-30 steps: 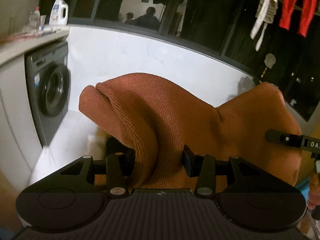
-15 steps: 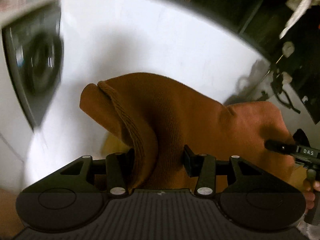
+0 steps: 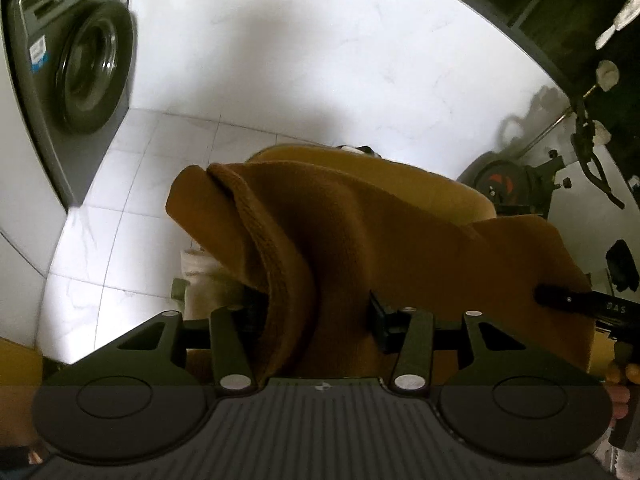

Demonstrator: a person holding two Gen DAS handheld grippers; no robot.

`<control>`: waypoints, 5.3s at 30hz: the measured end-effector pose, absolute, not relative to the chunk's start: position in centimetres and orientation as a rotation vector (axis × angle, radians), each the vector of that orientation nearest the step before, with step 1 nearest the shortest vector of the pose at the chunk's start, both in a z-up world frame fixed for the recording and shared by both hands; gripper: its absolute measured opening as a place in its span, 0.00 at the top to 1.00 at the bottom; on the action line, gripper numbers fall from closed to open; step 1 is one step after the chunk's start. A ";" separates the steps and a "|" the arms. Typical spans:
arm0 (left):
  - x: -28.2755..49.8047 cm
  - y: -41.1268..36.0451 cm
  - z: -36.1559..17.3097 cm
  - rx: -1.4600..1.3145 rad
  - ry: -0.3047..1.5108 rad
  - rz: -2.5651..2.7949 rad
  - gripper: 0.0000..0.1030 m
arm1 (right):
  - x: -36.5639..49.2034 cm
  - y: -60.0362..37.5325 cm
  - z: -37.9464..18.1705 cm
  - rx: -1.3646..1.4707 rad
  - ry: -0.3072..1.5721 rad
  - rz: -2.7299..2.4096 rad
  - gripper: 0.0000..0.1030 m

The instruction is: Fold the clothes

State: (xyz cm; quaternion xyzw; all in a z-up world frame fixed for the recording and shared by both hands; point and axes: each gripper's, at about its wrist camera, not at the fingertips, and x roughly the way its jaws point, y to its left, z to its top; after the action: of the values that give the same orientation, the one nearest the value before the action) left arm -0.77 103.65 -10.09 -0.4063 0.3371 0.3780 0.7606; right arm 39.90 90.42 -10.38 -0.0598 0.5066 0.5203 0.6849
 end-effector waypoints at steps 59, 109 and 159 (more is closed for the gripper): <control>-4.2 93.3 -5.3 -0.529 0.590 1.088 0.06 | 37.6 74.9 -11.2 0.139 0.865 0.581 0.19; 1.1 56.9 -2.6 -0.529 0.813 1.012 0.00 | 26.8 44.0 -2.1 -0.213 0.784 1.037 0.01; -18.9 38.5 -0.5 -0.420 0.779 0.966 0.00 | -3.8 25.6 -3.3 -0.321 0.774 0.883 0.01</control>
State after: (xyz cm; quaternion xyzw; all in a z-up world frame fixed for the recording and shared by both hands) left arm -18.89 38.47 -0.53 -0.1954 0.3624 0.4493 0.7928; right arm -3.81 25.57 -3.32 -0.1508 0.3636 0.4146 0.8205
